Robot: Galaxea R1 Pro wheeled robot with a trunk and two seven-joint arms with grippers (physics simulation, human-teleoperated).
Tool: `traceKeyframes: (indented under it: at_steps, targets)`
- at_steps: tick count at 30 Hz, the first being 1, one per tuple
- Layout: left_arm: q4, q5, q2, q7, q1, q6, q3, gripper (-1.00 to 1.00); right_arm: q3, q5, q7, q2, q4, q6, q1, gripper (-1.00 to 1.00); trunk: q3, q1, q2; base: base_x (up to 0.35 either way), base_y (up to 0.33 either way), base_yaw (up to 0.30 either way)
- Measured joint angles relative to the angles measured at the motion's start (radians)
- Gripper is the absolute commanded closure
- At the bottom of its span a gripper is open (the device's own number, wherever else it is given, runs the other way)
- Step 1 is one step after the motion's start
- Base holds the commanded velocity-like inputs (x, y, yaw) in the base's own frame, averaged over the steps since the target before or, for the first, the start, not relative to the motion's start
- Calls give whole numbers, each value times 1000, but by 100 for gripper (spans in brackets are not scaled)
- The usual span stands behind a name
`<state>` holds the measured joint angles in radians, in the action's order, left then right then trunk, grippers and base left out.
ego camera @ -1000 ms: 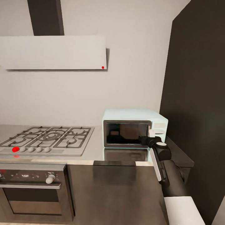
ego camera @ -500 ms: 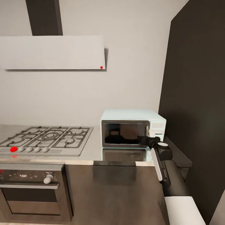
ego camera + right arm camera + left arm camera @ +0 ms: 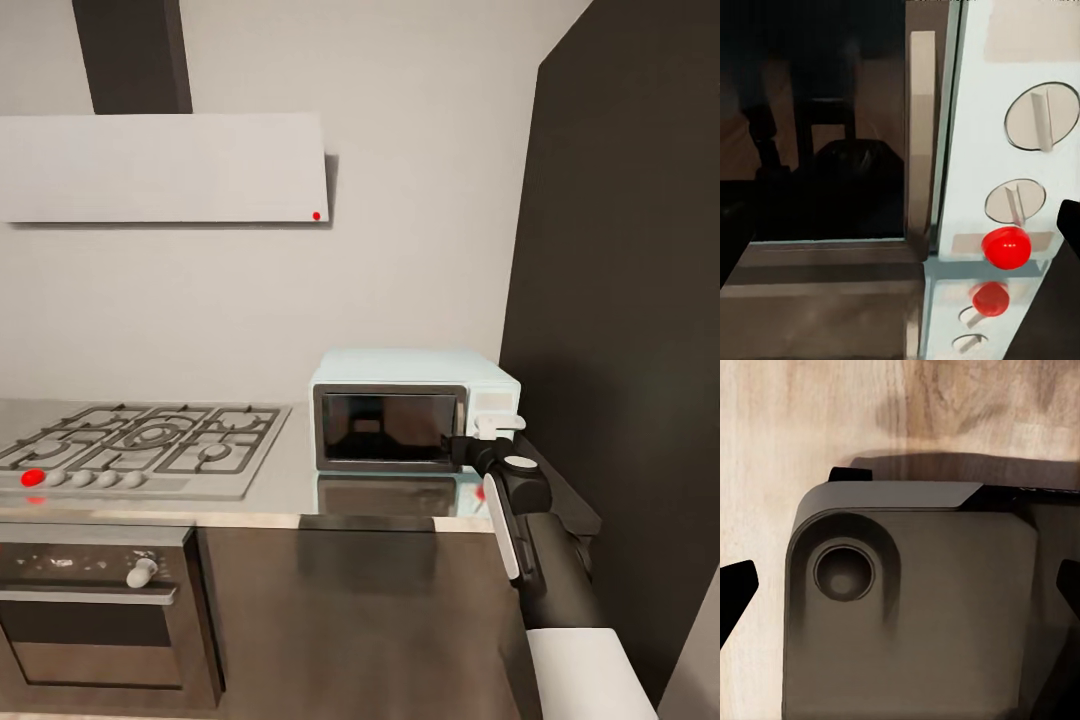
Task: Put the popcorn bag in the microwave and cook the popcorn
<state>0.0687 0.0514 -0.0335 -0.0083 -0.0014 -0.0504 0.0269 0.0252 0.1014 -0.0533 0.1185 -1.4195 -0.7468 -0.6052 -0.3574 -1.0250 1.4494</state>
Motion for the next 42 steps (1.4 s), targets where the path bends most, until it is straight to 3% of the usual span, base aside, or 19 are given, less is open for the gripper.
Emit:
traceKeyframes:
  at_steps: [22, 23, 25, 42]
  targets:
    - [0, 0, 2, 0, 0, -1, 0, -100, 1, -6, 2, -3, 12, 1, 0, -100, 0, 0, 0, 109, 0, 0]
    - [0, 0, 1, 0, 0, -1, 0, -100, 36, -5, 11, -4, 53, 44, 0, -100, 0, 0, 0, 0, 0, 0]
    - [0, 0, 1, 0, 0, -1, 0, -100, 55, -5, 15, -13, 81, 71, 0, -100, 0, 0, 0, 0, 0, 0]
    - [0, 0, 2, 0, 0, -1, -1, -100, 57, 4, 16, -15, 85, 80, 0, -100, 0, 0, 0, 13, 0, 0]
